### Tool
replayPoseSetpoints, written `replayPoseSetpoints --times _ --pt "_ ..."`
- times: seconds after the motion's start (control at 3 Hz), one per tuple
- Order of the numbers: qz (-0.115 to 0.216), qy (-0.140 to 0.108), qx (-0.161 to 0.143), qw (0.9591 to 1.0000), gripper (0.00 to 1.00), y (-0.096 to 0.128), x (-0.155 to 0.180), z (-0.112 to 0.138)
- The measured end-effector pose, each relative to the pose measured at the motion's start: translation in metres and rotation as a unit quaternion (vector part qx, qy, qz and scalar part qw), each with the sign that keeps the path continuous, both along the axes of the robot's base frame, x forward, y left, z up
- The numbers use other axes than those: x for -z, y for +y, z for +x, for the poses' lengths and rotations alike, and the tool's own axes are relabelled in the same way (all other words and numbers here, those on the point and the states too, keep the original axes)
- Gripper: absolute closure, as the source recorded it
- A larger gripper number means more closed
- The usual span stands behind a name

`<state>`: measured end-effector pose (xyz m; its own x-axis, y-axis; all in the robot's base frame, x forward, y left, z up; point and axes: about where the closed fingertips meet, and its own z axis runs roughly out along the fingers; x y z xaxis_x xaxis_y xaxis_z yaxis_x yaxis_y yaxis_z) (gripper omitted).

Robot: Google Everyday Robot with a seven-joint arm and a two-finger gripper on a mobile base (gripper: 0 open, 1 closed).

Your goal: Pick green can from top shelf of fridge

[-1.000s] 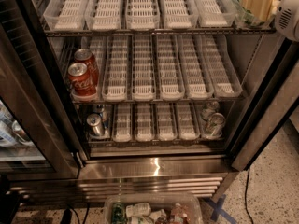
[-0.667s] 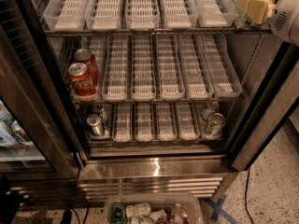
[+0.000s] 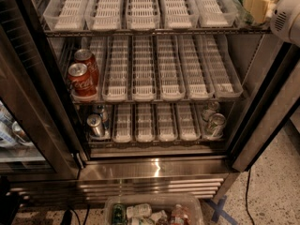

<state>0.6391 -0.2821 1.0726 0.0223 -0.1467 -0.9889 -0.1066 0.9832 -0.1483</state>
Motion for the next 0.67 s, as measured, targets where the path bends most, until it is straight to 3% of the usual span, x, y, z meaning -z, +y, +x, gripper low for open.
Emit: replayPoseSetpoints --times 0.67 --pt "0.006 -0.002 -0.001 1.0 0.92 0.0004 -0.0028 -0.0005"
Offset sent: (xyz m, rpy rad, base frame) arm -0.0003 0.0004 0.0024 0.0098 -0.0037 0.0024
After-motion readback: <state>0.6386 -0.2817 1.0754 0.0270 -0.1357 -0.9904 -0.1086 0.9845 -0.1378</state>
